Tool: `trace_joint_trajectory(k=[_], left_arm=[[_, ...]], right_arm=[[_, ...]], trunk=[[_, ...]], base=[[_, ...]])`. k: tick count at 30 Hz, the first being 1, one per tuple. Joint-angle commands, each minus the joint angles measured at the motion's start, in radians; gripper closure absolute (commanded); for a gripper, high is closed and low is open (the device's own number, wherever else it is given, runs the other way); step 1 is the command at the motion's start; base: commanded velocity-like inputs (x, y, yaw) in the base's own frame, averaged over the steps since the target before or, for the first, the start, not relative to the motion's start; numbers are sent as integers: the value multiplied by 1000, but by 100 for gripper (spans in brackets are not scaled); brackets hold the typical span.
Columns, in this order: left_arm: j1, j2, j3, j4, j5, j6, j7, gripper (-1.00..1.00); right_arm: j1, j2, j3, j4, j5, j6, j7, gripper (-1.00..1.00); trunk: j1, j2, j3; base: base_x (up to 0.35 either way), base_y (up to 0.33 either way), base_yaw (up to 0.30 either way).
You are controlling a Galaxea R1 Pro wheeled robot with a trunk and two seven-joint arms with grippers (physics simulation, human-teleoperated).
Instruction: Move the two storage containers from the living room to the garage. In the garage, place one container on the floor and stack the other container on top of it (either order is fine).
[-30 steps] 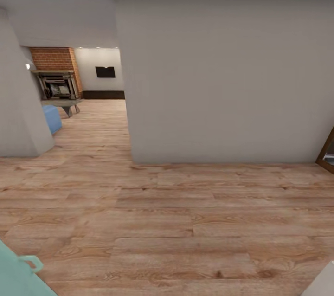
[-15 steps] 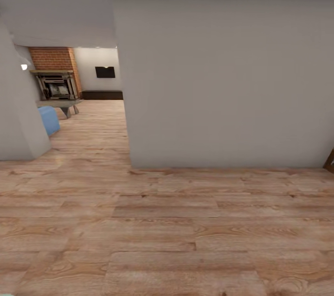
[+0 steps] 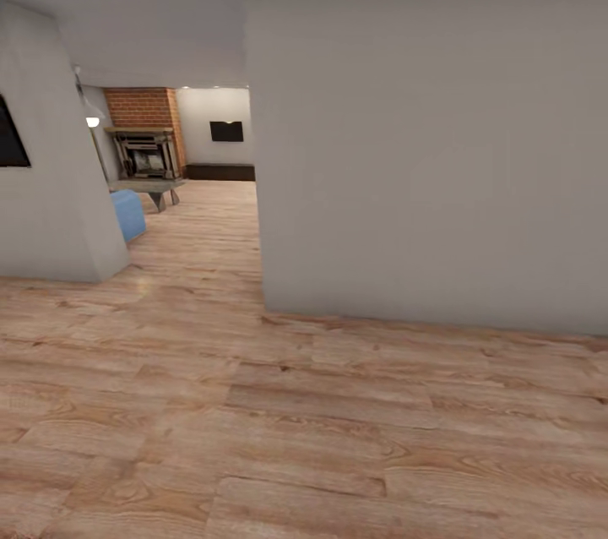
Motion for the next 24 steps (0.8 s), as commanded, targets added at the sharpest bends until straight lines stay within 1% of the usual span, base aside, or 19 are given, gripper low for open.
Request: trace_joint_trajectory(k=[1, 24], left_arm=[[-1, 0, 4, 1, -1, -3, 1, -100], [-1, -2, 4, 1, -2, -2, 1, -100]], right_arm=[[-1, 0, 2, 1, 3, -3, -5, -100], [-1, 0, 3, 1, 3, -3, -6, -100]], trunk=[[1, -2, -2], [1, -2, -2]], base=[[326, 0, 260], [326, 0, 261]])
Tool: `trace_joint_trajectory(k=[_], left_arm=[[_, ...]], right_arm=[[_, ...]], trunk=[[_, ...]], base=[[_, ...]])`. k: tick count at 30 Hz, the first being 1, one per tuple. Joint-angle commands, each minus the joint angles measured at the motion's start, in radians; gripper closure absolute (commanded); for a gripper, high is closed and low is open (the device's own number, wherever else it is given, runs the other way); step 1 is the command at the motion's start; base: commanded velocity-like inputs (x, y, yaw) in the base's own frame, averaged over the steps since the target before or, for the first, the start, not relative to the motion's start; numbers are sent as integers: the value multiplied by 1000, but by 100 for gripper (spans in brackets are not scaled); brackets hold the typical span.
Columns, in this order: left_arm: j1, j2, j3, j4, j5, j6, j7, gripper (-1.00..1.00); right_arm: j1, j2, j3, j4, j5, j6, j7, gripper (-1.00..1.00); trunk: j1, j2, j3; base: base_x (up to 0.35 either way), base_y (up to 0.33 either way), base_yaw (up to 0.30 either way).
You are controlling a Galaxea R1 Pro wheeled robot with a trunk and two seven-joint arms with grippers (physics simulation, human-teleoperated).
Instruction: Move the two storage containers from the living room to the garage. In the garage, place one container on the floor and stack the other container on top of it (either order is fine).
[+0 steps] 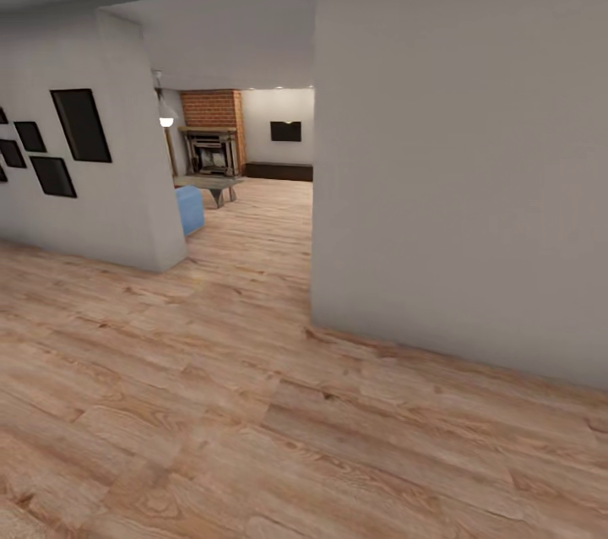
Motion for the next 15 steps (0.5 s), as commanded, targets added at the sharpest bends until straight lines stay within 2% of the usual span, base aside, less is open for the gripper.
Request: trace_joint_trajectory(k=[1, 15], left_arm=[[-1, -1, 4, 2, -1, -3, 1, -100], [-1, -1, 4, 2, -2, -3, 2, -100]], right_arm=[[-1, 0, 2, 1, 3, -4, -5, -100], [-1, 0, 2, 1, 3, -3, -5, -100]], trunk=[[1, -2, -2], [1, -2, -2]], base=[[326, 0, 261], [326, 0, 261]])
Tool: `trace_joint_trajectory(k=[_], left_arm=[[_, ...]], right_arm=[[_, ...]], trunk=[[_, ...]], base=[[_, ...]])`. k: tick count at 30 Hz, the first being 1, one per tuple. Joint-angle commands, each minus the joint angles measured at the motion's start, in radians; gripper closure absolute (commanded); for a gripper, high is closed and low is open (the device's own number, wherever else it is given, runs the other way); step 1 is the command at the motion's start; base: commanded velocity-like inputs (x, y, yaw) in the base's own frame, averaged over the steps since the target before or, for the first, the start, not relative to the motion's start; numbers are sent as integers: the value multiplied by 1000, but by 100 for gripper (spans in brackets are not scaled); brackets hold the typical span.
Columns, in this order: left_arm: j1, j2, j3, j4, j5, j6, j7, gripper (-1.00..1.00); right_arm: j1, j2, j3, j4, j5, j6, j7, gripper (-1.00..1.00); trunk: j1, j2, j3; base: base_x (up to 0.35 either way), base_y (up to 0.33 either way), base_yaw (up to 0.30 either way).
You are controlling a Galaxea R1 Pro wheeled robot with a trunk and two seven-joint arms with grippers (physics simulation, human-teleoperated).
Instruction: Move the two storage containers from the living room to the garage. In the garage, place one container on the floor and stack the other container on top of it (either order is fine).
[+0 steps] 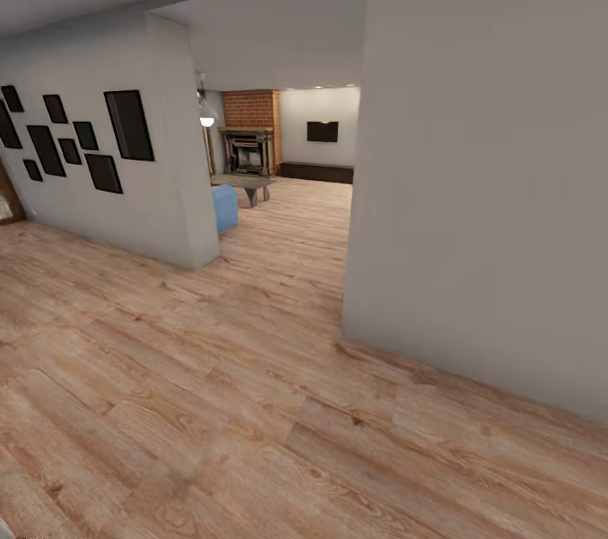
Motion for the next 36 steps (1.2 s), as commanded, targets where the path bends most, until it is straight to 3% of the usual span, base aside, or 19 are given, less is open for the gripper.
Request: trace_joint_trajectory(k=[1, 23, 36], left_arm=[[-1, 0, 4, 2, -2, -4, 1, -100], [-1, 0, 4, 1, -2, -4, 2, -100], [-1, 0, 4, 2, -2, -4, 2, -100]], right_arm=[[-1, 0, 2, 1, 3, -4, -5, -100], [-1, 0, 2, 1, 3, -5, -5, -100], [-1, 0, 2, 1, 3, -5, -4, -100]], trunk=[[1, -2, -2], [1, -2, -2], [1, -2, -2]], base=[[326, 0, 261], [326, 0, 252], [326, 0, 33]])
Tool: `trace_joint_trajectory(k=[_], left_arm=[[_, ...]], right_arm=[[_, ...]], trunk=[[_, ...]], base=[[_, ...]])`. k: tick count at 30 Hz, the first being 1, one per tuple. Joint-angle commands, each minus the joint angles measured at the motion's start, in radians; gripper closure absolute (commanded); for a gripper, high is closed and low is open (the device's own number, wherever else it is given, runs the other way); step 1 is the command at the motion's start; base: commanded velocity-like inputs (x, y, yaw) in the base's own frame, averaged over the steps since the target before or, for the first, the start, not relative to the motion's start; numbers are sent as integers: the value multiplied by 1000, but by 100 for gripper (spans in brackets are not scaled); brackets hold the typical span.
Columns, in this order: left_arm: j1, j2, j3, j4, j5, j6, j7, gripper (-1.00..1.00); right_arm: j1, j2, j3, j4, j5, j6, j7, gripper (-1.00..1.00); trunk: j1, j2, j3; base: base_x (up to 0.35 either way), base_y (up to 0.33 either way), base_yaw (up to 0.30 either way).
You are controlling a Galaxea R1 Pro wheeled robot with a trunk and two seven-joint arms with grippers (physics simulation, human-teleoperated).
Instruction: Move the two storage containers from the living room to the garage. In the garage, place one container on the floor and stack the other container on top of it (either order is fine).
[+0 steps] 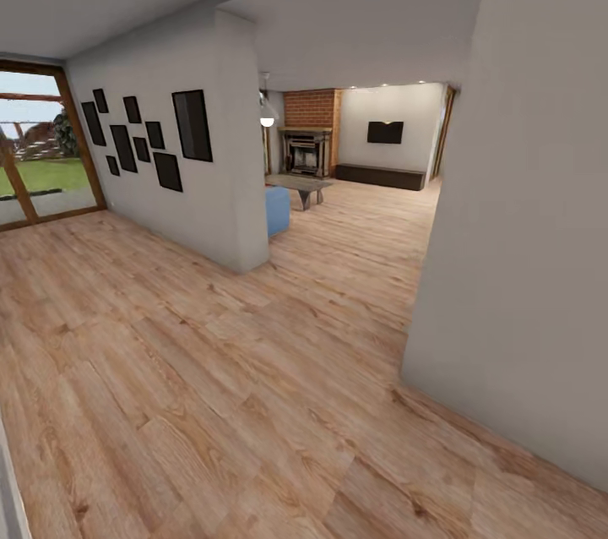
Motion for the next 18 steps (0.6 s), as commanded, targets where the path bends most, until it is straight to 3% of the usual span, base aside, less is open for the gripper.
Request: trace_joint_trajectory(k=[1, 18], left_arm=[[-1, 0, 3, 1, -1, -4, 1, -100], [-1, 0, 4, 1, -2, -4, 1, -100]], right_arm=[[-1, 0, 3, 1, 3, -3, -5, -100], [-1, 0, 2, 1, 3, -3, -5, -100]], trunk=[[1, -2, -2], [1, -2, -2]], base=[[326, 0, 0], [326, 0, 0]])
